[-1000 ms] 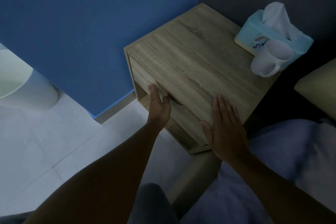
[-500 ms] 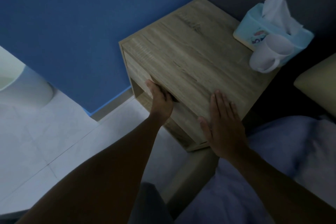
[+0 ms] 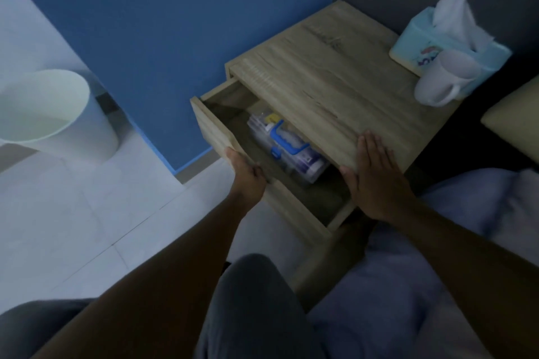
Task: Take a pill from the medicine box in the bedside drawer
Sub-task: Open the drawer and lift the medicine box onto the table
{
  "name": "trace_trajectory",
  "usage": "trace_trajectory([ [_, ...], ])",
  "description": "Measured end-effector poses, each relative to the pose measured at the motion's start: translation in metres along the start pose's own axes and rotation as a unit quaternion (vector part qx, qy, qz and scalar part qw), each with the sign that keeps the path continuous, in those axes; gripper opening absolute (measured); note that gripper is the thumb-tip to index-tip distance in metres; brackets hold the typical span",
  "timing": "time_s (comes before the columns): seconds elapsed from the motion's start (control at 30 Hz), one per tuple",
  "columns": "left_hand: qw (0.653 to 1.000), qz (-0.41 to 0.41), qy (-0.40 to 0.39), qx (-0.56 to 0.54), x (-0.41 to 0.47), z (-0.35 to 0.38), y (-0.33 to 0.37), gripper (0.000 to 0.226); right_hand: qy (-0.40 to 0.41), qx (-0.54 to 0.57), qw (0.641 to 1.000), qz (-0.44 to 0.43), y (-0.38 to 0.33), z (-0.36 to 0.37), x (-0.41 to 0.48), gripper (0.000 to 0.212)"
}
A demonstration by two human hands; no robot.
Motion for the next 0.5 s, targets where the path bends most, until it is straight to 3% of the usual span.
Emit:
trace_trajectory([
  [0.1,1.000,-0.005,0.002,0.013,-0.015,-0.018,-0.011,0.087,-0.017,0.009,1.000,0.025,-0.008,-0.003,0.000,0.077],
  [0.3,1.000,0.001,0.009,0.025,-0.036,-0.043,-0.037,0.088,-0.133,0.038,0.987,0.081,-0.012,-0.006,0.005,0.077],
  [0.5,1.000,0.001,0.009,0.024,-0.045,-0.054,-0.051,0.091,-0.159,0.049,0.982,0.089,-0.013,-0.007,0.007,0.077],
])
Point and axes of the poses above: each hand's wrist, its own x-axis towards the middle knuckle, its own z-axis out of the palm, y = z × x, the point moved 4 cm from there along x, towards the middle knuckle, and after that the axes turned 4 degrees about x, right-handed, at the moved point
